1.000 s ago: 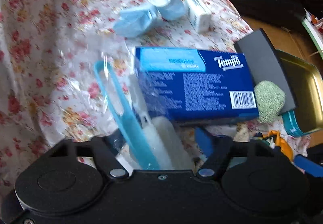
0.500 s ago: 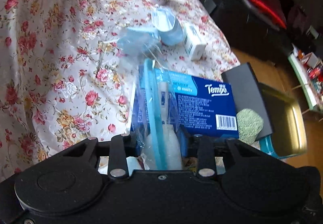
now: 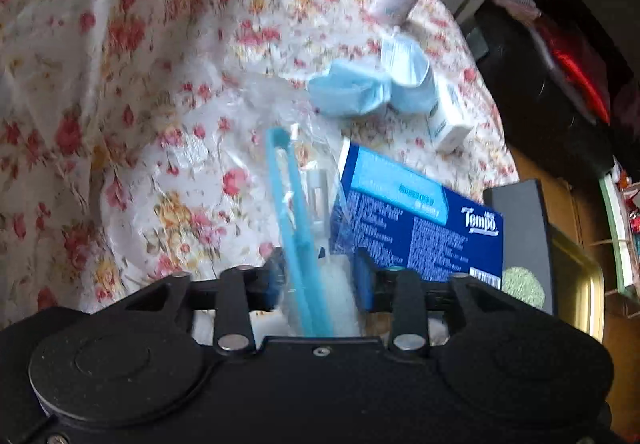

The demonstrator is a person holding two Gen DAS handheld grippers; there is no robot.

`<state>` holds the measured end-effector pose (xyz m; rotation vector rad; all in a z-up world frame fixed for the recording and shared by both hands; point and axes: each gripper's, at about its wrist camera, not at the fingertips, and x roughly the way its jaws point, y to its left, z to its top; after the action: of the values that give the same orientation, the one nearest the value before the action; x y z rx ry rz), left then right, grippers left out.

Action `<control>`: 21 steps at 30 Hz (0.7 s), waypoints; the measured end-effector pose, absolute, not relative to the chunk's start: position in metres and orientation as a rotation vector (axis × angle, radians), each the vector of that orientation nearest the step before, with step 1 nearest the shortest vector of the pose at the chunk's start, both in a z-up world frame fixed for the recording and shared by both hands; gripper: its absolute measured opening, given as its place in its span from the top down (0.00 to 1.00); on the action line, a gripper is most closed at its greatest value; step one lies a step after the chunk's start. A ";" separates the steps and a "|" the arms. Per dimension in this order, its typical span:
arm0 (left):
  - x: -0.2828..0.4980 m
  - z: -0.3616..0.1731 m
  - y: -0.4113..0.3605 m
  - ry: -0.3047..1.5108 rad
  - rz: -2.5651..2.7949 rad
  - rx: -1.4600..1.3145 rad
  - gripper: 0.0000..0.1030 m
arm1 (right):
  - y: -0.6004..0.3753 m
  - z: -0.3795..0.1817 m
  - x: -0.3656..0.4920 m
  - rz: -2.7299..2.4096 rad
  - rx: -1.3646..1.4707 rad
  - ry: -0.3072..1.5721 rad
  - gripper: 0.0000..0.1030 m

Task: Organize soft objects
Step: 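Grasp the clear bag of dried food with the right tool while the left tool holds the toiletry bag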

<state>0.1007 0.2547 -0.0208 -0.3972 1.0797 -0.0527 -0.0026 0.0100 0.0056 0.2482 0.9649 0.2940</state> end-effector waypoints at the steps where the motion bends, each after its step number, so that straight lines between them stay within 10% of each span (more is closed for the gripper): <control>1: 0.101 -0.020 0.254 1.083 -0.057 -0.390 0.36 | 0.011 0.004 -0.002 0.285 0.237 0.968 0.59; 4: 0.097 -0.014 0.247 1.050 -0.060 -0.326 0.05 | 0.013 -0.002 0.000 0.275 0.236 0.979 0.57; 21: 0.089 -0.038 0.195 1.240 -0.186 -0.095 0.08 | 0.027 -0.010 0.001 0.279 0.143 0.976 0.35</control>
<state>0.0893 0.1952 -0.0385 -0.0945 1.2399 -0.1856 0.0008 0.0273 -0.0105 0.1435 0.9763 0.2794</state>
